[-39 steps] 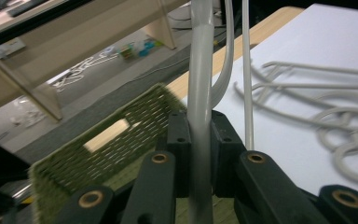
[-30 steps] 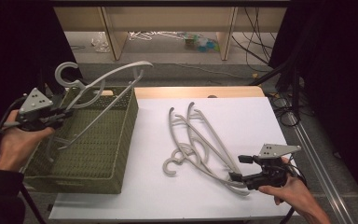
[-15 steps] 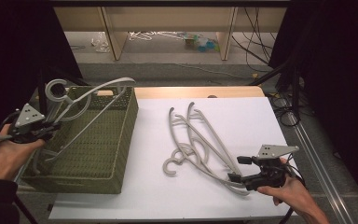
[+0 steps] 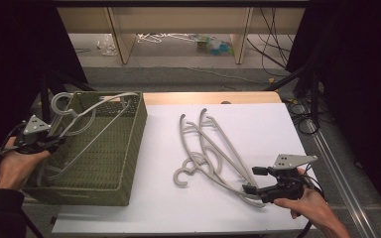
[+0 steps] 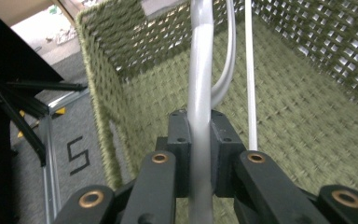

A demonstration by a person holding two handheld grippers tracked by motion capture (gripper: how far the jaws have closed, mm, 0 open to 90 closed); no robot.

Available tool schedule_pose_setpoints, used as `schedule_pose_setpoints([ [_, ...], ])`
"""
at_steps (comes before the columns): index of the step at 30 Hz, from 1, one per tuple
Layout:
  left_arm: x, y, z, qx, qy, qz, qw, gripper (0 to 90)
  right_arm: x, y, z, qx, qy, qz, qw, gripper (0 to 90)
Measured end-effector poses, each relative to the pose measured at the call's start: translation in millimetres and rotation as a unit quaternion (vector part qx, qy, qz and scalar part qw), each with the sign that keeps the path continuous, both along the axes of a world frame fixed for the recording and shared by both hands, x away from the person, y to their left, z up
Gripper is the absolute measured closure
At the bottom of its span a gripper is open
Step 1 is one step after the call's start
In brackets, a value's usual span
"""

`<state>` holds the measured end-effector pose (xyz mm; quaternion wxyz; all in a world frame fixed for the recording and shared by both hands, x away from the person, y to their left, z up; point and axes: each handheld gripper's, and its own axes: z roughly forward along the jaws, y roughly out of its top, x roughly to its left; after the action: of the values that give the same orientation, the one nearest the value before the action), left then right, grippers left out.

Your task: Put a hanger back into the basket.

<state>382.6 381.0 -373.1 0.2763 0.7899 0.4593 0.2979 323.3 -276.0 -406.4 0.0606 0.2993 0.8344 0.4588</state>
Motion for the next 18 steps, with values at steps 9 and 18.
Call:
schedule_pose_setpoints([
  [9,15.9,-7.8,-23.2,0.001,0.04,0.001,0.9992,80.8,0.7,3.0,-2.7,-0.003,0.005,0.001,1.0,25.4],
  [18,28.4,-9.5,-42.5,0.009,0.083,0.037,0.9958,80.7,0.8,2.5,-4.6,-0.003,0.01,-0.001,0.9999,25.4],
])
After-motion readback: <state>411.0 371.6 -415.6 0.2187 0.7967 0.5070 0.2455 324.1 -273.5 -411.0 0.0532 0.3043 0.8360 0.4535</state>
